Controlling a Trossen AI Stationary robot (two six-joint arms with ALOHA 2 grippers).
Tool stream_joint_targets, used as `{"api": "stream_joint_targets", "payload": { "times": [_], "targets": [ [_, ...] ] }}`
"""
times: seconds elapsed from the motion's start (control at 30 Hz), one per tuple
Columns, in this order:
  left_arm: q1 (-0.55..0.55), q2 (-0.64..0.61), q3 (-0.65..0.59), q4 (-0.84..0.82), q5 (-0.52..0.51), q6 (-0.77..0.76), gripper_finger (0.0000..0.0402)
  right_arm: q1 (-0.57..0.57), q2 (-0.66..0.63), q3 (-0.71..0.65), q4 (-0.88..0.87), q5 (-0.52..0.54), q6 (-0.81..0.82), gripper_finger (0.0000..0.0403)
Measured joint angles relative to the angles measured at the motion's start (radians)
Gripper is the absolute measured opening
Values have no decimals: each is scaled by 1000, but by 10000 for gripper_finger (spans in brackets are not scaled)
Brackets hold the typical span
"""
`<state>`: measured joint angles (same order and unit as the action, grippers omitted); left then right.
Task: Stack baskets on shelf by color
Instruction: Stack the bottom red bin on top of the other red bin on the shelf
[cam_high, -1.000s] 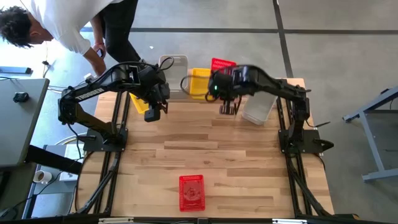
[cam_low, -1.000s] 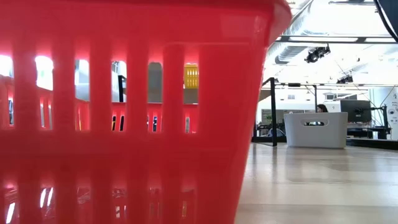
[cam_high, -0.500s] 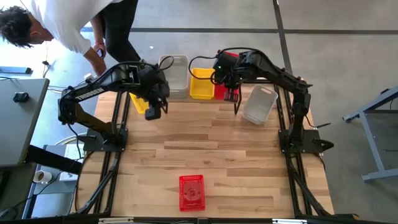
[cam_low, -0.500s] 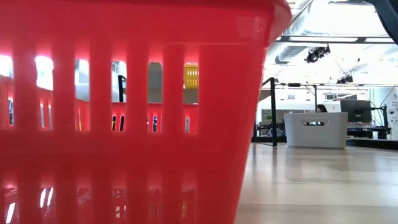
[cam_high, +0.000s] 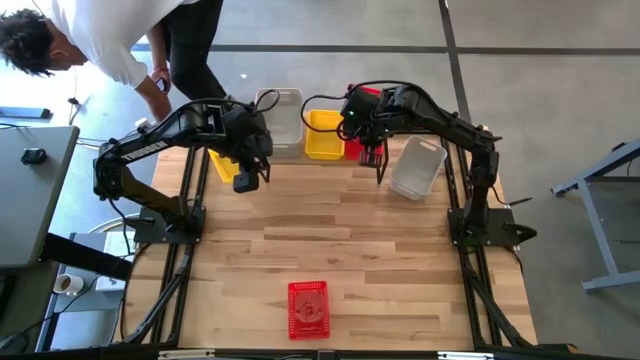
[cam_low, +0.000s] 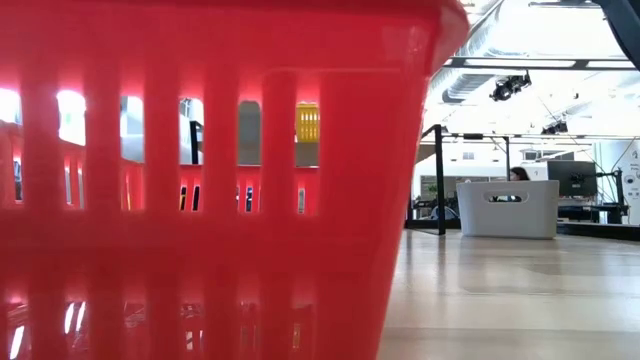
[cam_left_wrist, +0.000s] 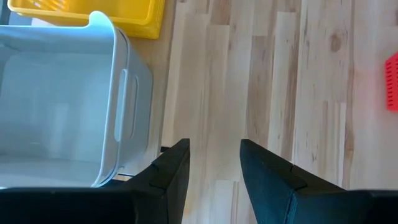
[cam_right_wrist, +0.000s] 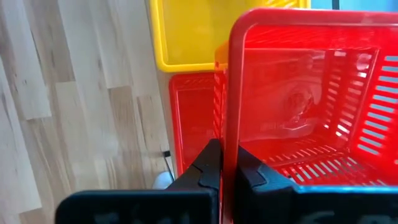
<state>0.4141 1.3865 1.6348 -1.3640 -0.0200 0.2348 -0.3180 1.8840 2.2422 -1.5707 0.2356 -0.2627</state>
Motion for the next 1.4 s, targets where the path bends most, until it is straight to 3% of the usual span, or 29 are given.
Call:
{"api": "stream_joint_targets", "payload": {
  "times": [0.17, 0.4, 1.4],
  "targets": [
    [0, 0, 0, 0, -7, 2, 131, -3, -67, -34, 8, 9, 14, 0],
    [0, 0, 0, 5, -22, 3, 131, -2, -227, -310, 86, 48, 41, 0],
    [0, 0, 0, 29, -21, -180, 131, -5, -92, -287, 117, -8, -88, 0]
  ]
}}
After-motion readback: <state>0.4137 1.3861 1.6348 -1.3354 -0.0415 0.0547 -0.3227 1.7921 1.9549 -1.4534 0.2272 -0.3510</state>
